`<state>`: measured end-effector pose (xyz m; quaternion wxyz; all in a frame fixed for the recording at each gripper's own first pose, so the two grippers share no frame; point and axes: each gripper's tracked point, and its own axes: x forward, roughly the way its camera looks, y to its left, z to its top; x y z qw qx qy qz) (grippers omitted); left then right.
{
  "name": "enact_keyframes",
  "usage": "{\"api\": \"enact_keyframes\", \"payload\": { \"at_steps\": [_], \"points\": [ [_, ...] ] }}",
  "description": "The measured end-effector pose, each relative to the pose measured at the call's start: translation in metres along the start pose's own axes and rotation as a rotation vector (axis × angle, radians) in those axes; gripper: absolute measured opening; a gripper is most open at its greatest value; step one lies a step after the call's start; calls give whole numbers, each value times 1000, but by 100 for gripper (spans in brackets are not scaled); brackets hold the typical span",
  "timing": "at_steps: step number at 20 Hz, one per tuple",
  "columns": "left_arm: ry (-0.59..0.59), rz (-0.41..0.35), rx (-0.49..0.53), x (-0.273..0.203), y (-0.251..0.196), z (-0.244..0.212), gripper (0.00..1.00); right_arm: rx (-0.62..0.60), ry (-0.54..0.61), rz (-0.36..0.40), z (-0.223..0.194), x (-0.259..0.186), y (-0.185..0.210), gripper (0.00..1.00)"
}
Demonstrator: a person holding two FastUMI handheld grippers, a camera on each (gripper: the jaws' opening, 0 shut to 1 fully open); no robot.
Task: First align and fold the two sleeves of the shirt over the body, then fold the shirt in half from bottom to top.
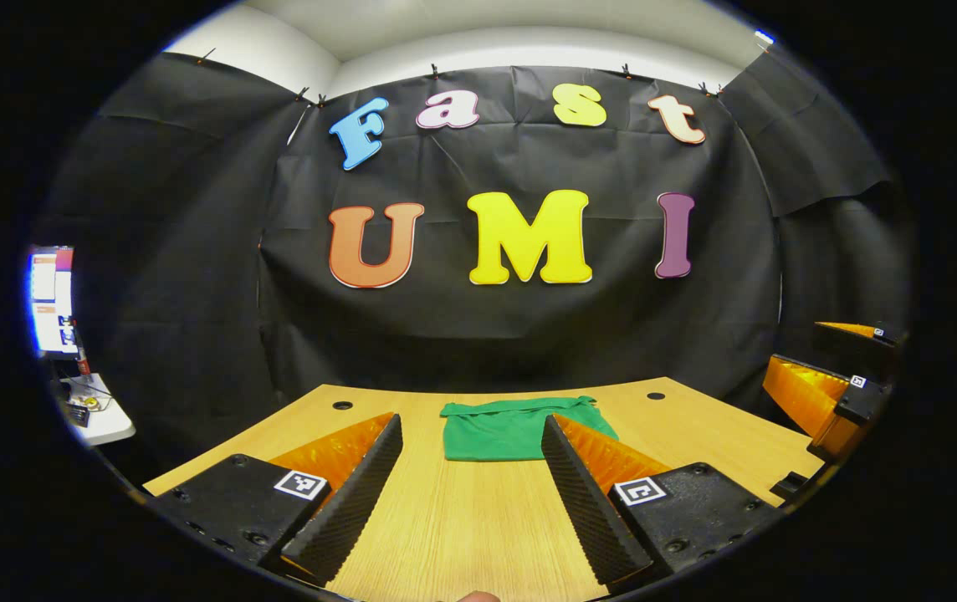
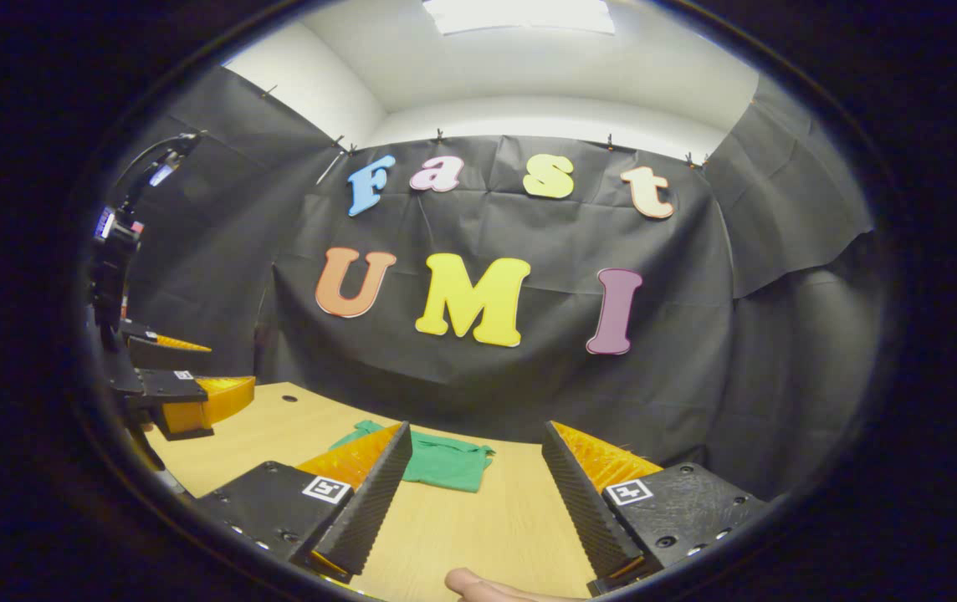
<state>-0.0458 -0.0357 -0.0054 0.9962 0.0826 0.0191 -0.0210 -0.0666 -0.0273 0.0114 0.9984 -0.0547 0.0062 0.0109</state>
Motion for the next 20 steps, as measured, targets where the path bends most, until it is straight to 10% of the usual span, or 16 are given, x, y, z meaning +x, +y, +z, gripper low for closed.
{"api": "enact_keyframes", "payload": {
  "at_steps": [20],
  "points": [
    [26,-66,-55,8,-34,-22,100,15,49,59,-50,10,18,96]
  ]
}}
